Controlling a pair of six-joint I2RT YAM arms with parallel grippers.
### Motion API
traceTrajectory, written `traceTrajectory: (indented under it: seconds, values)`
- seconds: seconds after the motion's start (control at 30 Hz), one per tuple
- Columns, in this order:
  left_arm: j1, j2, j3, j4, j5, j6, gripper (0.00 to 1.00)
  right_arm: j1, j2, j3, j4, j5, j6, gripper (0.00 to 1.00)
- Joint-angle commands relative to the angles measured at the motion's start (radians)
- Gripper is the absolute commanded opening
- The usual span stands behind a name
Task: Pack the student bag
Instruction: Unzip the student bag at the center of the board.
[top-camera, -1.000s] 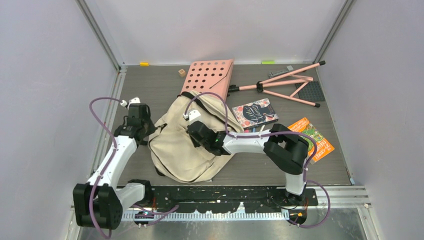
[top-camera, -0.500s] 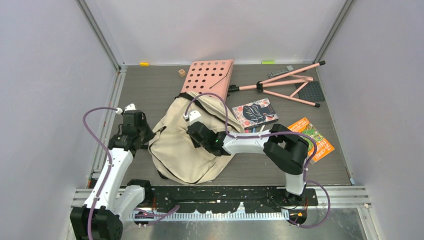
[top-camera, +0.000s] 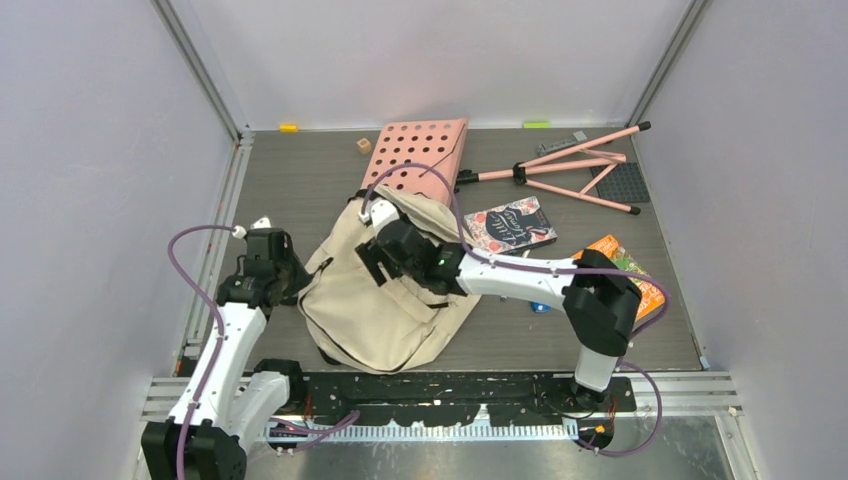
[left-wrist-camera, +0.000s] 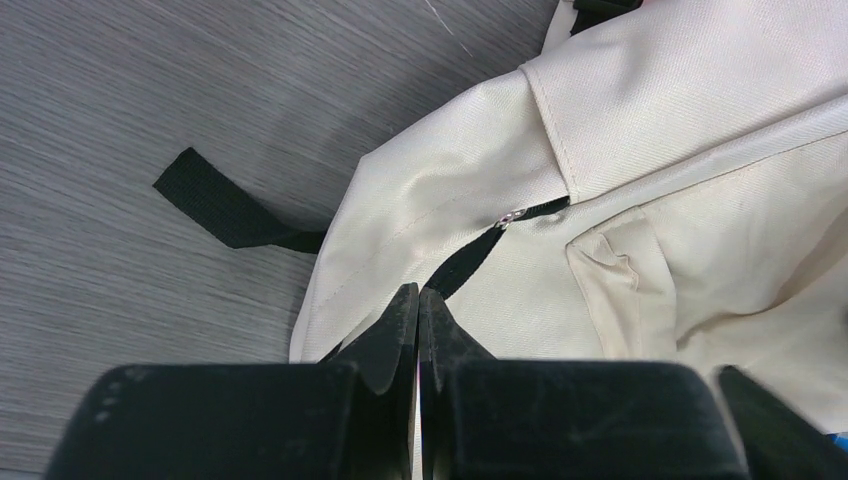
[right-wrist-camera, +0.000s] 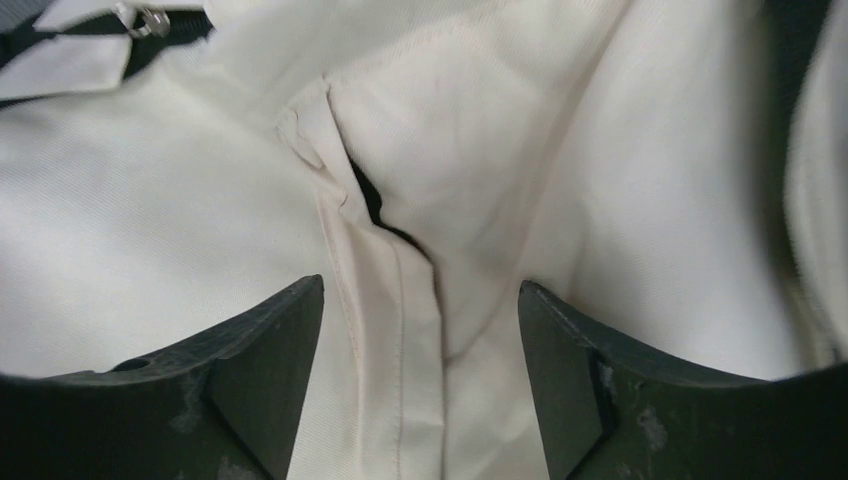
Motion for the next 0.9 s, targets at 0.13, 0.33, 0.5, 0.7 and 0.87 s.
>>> traceTrajectory:
  seconds: [0.13,0.33,0.5,0.7,0.87]
  values:
    - [0.009,0.004,-0.003,-0.004,0.012,0.008,0.00,-0.167,-0.064,0.167,-0.102,-0.061,-0.207,0.88]
    - [0.008,0.019,0.003,0.004,0.029,0.010,0.00,-0.276,0.042,0.303,-0.138,-0.255,-0.327,0.91]
    - [0.009,0.031,0.006,0.009,0.038,0.011,0.00,-0.308,0.167,0.434,-0.186,-0.449,-0.356,0.91]
    - [0.009,0.028,0.012,0.006,0.038,0.012,0.00,-0.309,0.260,0.518,-0.175,-0.490,-0.329,0.83]
    - [0.009,0.022,0.008,-0.003,0.020,0.017,0.00,-0.309,0.291,0.543,-0.148,-0.266,-0.291,0.12]
